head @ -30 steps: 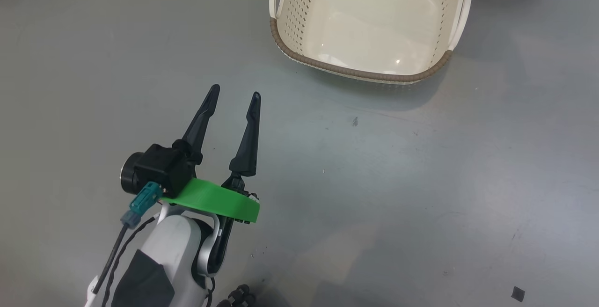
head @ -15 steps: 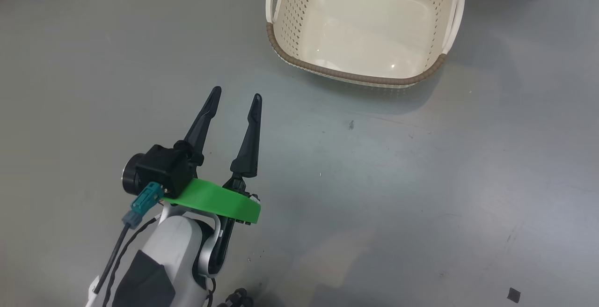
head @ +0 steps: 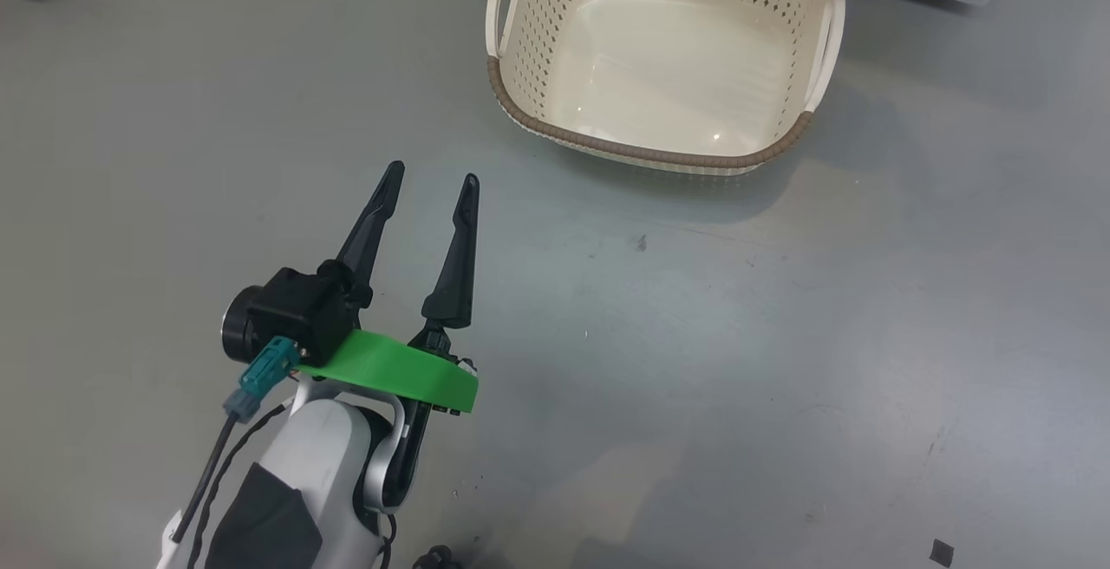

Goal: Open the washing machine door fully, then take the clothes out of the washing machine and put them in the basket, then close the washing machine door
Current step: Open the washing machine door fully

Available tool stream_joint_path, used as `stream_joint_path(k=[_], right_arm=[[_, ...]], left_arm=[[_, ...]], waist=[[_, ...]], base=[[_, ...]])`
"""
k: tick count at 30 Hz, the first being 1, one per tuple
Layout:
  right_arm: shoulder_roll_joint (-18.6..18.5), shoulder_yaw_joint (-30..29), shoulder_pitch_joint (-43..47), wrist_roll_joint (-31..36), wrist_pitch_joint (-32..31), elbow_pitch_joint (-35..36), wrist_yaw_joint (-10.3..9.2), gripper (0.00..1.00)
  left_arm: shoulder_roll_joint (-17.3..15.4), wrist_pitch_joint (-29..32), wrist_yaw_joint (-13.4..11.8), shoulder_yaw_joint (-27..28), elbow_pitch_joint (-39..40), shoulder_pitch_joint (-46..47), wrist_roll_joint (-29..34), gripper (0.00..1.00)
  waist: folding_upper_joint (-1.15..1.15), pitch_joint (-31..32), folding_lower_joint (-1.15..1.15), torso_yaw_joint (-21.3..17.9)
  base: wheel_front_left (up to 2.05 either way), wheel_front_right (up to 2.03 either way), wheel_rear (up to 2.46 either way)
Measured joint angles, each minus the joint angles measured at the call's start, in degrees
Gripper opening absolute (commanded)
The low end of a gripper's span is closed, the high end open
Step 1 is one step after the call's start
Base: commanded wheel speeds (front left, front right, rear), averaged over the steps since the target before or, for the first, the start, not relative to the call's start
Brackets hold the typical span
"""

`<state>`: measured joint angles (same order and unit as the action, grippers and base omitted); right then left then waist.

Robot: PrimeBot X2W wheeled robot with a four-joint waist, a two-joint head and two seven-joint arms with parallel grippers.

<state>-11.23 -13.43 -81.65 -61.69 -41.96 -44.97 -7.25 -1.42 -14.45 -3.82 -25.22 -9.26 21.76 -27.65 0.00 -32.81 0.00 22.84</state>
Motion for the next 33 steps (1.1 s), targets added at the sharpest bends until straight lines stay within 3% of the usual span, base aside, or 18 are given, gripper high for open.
stream_joint_path(k=[33], right_arm=[[4.89,0.26,12.06,-4.72,-10.23,-3.65,0.60,0.00]], left_arm=[[-0.04,0.00,-0.16,1.87,-1.66,-1.82,2.48,1.00]], waist=[[0.00,7.69,0.00,-2.56]], base=[[0.00,0.00,0.00]])
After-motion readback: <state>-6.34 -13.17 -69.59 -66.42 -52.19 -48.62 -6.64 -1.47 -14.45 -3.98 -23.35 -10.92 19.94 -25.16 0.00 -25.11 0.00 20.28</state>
